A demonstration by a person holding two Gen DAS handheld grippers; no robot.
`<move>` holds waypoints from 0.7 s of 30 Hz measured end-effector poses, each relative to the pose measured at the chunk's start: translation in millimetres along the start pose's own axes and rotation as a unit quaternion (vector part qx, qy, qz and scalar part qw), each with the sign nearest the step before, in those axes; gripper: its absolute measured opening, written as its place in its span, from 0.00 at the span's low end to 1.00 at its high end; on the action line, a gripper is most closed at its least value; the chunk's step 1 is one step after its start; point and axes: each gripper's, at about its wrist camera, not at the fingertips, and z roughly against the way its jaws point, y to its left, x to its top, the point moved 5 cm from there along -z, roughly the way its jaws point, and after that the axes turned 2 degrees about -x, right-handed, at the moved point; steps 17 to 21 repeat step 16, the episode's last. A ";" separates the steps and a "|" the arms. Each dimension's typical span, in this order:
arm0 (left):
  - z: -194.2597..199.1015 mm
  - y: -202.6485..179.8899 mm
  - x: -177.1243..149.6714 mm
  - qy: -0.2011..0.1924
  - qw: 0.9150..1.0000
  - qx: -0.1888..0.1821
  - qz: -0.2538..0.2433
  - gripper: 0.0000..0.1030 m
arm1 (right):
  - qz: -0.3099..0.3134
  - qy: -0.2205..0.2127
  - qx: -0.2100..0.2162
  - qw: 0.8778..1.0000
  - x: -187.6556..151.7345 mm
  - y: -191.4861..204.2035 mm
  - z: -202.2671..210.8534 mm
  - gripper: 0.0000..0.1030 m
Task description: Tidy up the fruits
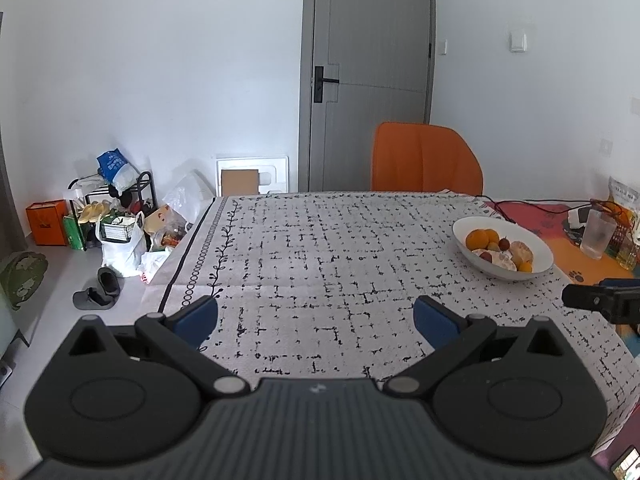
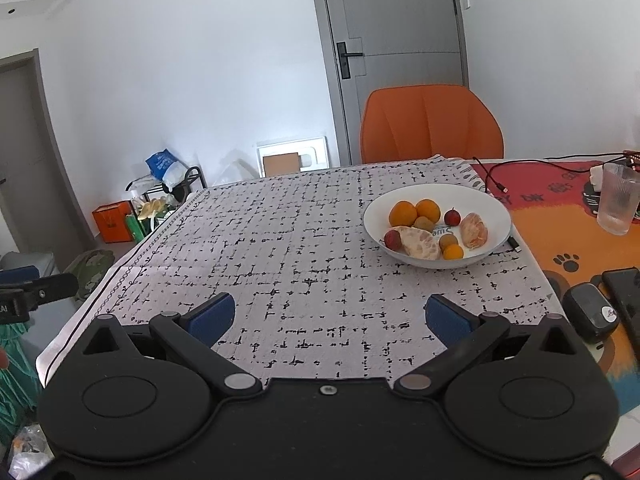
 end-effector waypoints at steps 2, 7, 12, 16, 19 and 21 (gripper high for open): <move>0.6 -0.8 0.4 0.001 1.000 -0.001 -0.003 1.00 | -0.001 0.003 -0.004 1.000 -0.5 -1.9 -1.5 1.00; -0.7 -1.6 -2.1 0.010 1.000 -0.004 -0.007 1.00 | -0.010 0.010 -0.008 1.000 -1.7 -8.4 -4.5 1.00; 0.1 -1.2 -3.1 0.011 1.000 -0.004 -0.010 1.00 | -0.009 0.012 -0.012 1.000 -2.5 -10.4 -5.8 1.00; 1.0 -1.4 -2.6 0.010 1.000 -0.006 -0.010 1.00 | -0.009 0.012 -0.010 1.000 -1.9 -9.5 -4.3 1.00; 1.0 -1.4 -2.6 0.010 1.000 -0.006 -0.010 1.00 | -0.009 0.012 -0.010 1.000 -1.9 -9.5 -4.3 1.00; 1.0 -1.4 -2.6 0.010 1.000 -0.006 -0.010 1.00 | -0.009 0.012 -0.010 1.000 -1.9 -9.5 -4.3 1.00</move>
